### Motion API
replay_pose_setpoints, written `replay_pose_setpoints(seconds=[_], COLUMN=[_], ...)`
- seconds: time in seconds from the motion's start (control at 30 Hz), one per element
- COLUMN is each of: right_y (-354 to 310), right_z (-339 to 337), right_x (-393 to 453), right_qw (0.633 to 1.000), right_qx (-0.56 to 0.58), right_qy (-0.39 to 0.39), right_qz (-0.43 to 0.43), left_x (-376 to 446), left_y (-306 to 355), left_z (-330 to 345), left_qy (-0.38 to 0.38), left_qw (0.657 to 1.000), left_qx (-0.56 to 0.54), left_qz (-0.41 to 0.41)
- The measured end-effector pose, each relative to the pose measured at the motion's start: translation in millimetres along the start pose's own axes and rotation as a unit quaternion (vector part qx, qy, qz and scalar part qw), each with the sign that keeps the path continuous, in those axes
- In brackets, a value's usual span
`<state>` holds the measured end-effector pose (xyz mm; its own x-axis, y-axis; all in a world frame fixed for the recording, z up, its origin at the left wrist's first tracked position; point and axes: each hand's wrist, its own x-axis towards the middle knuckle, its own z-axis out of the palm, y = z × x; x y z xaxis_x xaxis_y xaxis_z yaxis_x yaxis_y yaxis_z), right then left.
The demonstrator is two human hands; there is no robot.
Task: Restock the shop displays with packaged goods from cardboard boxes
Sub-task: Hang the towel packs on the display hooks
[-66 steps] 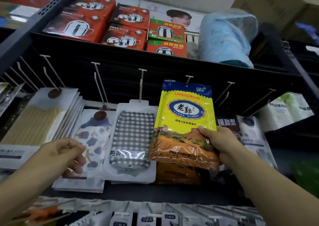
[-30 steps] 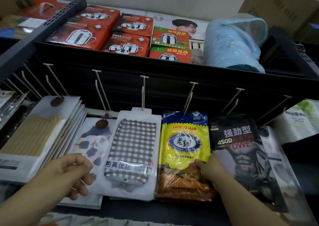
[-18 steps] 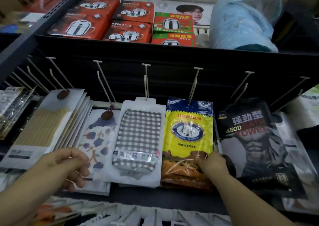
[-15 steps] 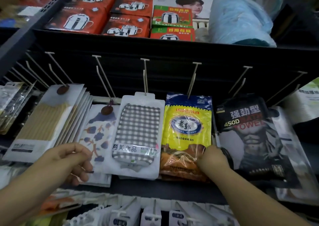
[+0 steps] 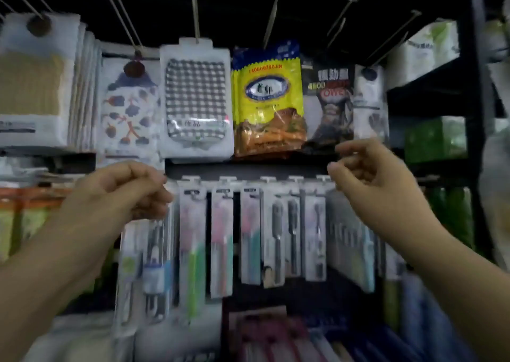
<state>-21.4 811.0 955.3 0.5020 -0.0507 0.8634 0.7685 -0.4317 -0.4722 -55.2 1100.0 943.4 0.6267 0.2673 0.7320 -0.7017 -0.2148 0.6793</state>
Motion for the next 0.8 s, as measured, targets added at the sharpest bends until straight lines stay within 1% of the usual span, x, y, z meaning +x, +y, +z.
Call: replay_pose_setpoints(seconds=[0.07,0.13,0.23,0.33,0.4,0.47,0.57,0.7,0.8], right_y=[5,19,47,73,89,104,123,129,134], right_z=[-11,-26,-56,-93,-116,-138,-169,-200,-216], right_x=[-56,-125,-230,-338,-402,-458,-523,-586,-632], right_qw=[0.998,0.992,0.978,0.943,0.909,0.862,0.792,0.701,0.641], right_qx=[0.037,0.031,-0.016,-0.054,-0.106,-0.144,-0.185,-0.230,-0.227], right_qy=[-0.023,-0.047,-0.055,-0.030,-0.027,-0.029,-0.012,0.034,0.045], right_qz=[0.045,0.112,0.201,0.328,0.403,0.485,0.582,0.674,0.732], left_x=[-39,-89,-178,-278,-338,-389,-453,-513,-546], left_y=[-10,-31,-73,-109,-127,-151,-186,-224,-253], left_z=[5,19,50,79,95,112,136,162,187], left_qy=[-0.040,-0.104,-0.181,-0.255,-0.301,-0.347,-0.393,-0.461,-0.501], left_qw=[0.999,0.994,0.974,0.933,0.892,0.844,0.782,0.701,0.664], left_qx=[-0.010,-0.021,-0.006,-0.017,-0.035,-0.029,-0.002,0.040,0.069], left_qz=[0.005,-0.038,-0.139,-0.255,-0.337,-0.409,-0.484,-0.543,-0.551])
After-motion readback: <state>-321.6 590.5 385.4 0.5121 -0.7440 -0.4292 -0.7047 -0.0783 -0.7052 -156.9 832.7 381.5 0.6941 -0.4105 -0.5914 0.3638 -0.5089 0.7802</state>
